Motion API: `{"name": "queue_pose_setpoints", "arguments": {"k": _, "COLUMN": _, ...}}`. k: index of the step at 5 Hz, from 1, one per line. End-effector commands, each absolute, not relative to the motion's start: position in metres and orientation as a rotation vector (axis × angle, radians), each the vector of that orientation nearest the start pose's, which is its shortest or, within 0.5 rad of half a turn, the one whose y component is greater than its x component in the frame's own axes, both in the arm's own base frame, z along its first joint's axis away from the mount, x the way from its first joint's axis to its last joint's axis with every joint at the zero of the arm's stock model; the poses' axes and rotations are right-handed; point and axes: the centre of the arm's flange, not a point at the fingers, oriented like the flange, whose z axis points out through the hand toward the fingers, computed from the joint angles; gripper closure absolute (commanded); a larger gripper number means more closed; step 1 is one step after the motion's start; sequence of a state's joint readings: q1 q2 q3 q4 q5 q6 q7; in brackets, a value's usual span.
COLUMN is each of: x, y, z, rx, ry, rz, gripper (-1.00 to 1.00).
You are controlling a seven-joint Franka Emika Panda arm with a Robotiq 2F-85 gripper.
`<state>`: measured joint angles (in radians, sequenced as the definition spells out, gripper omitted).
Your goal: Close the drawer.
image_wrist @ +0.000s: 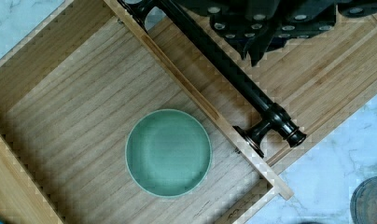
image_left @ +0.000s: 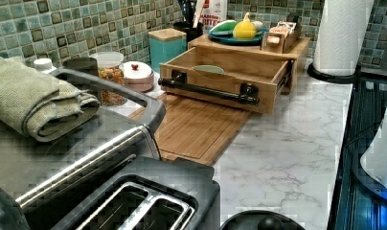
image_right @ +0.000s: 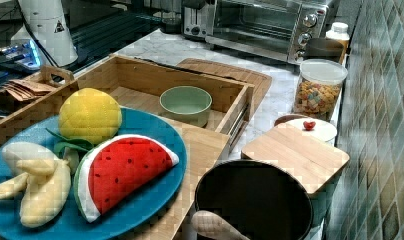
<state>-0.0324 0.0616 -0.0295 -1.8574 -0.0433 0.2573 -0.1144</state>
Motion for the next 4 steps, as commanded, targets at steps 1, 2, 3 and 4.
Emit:
{"name": "queue_pose_setpoints", "arguments": {"k": 1, "x": 0.567, "y": -0.041, "z": 0.472, "rx": -3.004, "ry": 1.136, "rz": 0.116, "gripper": 1.0}}
{"name": "queue_pose_setpoints", "arguments": {"k": 2, "x": 0.564, "y": -0.034, "z": 0.466, "rx": -3.081, "ry": 0.882, "rz": 0.112, "gripper": 1.0}}
{"name": "queue_pose_setpoints", "arguments": {"k": 3, "x": 0.564, "y": -0.017, "z": 0.462, "rx": -3.076, "ry": 0.775, "rz": 0.16, "gripper": 1.0}}
{"name": "queue_pose_setpoints", "arguments": {"k": 4, "x": 0.548, "y": 0.017, "z": 0.46, "rx": -3.121, "ry": 0.634, "rz": 0.048, "gripper": 1.0}}
